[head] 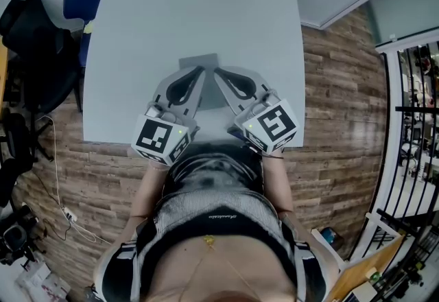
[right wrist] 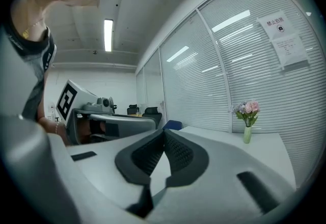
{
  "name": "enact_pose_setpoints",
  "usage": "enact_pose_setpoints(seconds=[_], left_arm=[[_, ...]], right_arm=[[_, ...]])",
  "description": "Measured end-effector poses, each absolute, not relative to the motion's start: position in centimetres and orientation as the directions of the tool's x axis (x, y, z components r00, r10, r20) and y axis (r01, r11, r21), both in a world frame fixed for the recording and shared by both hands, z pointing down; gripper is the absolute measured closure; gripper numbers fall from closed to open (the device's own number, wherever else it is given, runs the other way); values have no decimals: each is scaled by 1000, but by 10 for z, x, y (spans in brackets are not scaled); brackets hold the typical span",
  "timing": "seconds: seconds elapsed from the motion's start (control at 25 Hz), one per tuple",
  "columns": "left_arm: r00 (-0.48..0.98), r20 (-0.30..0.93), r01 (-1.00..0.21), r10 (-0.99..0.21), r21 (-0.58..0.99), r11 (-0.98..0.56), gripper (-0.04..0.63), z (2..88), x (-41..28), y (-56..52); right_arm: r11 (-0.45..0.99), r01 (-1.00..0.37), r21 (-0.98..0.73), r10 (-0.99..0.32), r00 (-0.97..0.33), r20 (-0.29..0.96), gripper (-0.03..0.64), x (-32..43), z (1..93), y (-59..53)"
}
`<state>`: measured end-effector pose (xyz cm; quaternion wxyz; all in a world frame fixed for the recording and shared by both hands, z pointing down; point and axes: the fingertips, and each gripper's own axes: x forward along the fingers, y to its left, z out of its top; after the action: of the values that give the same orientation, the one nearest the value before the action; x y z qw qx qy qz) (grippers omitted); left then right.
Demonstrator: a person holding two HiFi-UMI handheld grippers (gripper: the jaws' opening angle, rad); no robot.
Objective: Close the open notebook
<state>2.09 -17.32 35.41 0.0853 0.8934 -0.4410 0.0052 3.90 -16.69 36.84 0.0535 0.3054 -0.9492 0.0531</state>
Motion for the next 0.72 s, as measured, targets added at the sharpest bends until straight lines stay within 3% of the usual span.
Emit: enact_pose_setpoints(seconds=[0.72], left_arm=[[601, 98, -797, -793, 149, -586, 581, 366, 21, -169]], right_arm=[[805, -590, -65, -576, -802, 156, 615, 41, 377, -161]])
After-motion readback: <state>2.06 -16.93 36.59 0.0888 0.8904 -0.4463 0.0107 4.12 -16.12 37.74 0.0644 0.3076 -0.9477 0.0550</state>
